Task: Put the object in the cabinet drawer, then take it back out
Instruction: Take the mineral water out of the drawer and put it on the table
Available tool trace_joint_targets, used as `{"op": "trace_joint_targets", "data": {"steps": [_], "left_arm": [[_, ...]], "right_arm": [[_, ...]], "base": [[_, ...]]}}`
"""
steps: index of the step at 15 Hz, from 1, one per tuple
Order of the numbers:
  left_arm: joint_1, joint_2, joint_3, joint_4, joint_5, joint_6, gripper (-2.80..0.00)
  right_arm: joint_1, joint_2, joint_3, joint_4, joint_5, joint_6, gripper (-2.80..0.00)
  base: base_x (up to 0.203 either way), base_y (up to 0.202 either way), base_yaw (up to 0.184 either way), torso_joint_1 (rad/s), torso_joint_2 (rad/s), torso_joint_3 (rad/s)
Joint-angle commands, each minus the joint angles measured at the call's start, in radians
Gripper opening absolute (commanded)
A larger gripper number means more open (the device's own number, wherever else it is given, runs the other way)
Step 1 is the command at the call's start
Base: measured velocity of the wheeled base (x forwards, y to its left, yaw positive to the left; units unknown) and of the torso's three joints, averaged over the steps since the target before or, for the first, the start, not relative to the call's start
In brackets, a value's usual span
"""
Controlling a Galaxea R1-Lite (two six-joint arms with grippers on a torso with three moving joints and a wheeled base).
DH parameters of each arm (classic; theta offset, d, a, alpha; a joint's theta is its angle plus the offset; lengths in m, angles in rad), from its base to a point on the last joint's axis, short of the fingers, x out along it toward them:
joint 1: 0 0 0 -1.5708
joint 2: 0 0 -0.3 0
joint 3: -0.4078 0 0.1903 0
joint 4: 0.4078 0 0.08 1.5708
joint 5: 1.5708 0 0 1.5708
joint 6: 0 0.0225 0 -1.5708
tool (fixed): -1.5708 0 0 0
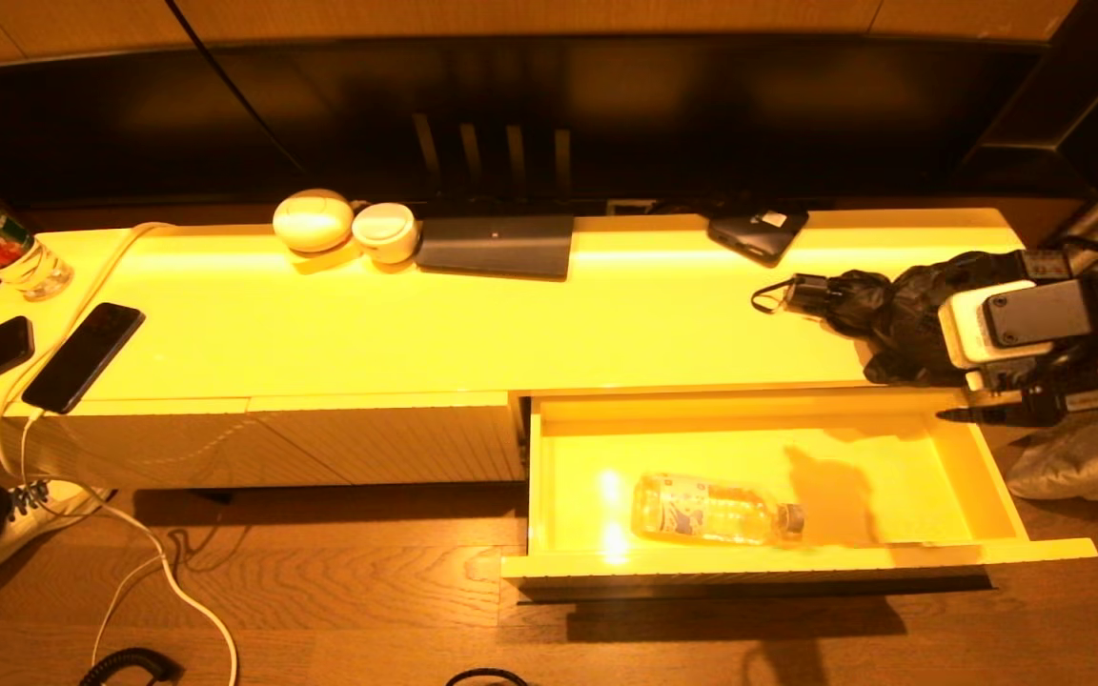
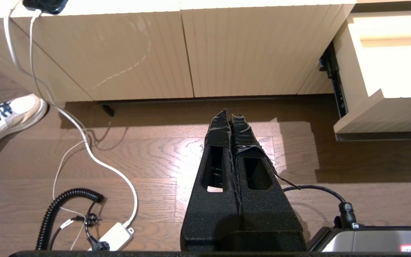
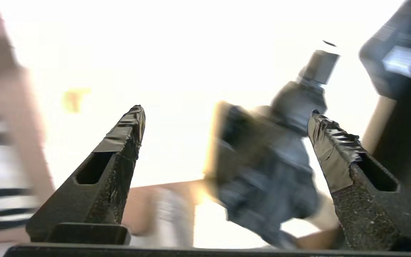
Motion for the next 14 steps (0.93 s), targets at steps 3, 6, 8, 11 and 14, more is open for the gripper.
{"op": "trace_joint_targets", "data": {"steps": [3,6,8,11,14], "left_arm": [[0.000,0.000,0.002,-0.001,0.000,0.000,-2.80],[0.000,0.000,0.002,-0.001,0.000,0.000,-2.80],[0.000,0.000,0.002,-0.001,0.000,0.000,-2.80],[0.000,0.000,0.002,-0.001,0.000,0.000,-2.80],[0.000,0.000,0.002,-0.001,0.000,0.000,-2.80]], "right_arm": [[0.074,0.136,-0.006,0.052,-0.005,0.149,0.00],[0.084,0.252,-0.037,0.056,-0.003,0.191,0.00],[0.094,0.323,-0.061,0.057,-0.001,0.230,0.00],[0.125,0.392,-0.093,0.059,0.003,0.310,0.00],[0.145,0.431,-0.130,0.095,0.006,0.322,0.00]], "base": [[0.000,0.000,0.000,0.000,0.00,0.000],[0.000,0.000,0.000,0.000,0.00,0.000],[0.000,0.000,0.000,0.000,0.00,0.000],[0.000,0.000,0.000,0.000,0.00,0.000],[0.000,0.000,0.000,0.000,0.00,0.000]]}}
